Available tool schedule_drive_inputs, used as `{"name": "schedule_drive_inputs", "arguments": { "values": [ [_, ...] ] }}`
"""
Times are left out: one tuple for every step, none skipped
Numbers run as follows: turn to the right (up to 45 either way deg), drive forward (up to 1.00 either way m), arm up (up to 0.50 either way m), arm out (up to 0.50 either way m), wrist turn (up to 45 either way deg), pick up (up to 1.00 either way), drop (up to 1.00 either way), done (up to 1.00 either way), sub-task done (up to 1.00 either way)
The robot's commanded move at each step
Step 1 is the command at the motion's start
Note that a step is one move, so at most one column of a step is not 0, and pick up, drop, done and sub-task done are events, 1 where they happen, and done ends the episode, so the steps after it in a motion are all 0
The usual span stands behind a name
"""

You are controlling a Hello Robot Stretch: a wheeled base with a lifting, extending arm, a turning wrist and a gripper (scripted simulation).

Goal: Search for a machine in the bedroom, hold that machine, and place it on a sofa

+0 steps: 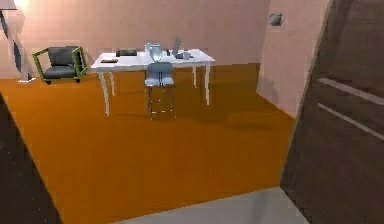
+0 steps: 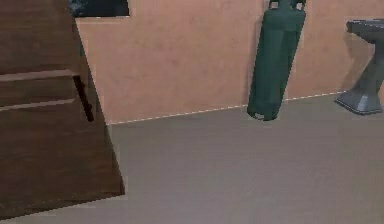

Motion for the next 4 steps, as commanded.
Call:
{"name": "schedule_drive_inputs", "arguments": {
  "values": [
    [0.0, 0.05, 0.0, 0.0, 0.0, 0.0, 0.0, 0.0, 0.0],
    [-6.0, 0.0, 0.0, 0.0, 0.0, 0.0, 0.0, 0.0, 0.0],
    [0.0, 1.0, 0.0, 0.0, 0.0, 0.0, 0.0, 0.0, 0.0],
    [-3.0, 0.0, 0.0, 0.0, 0.0, 0.0, 0.0, 0.0, 0.0]
  ]
}}
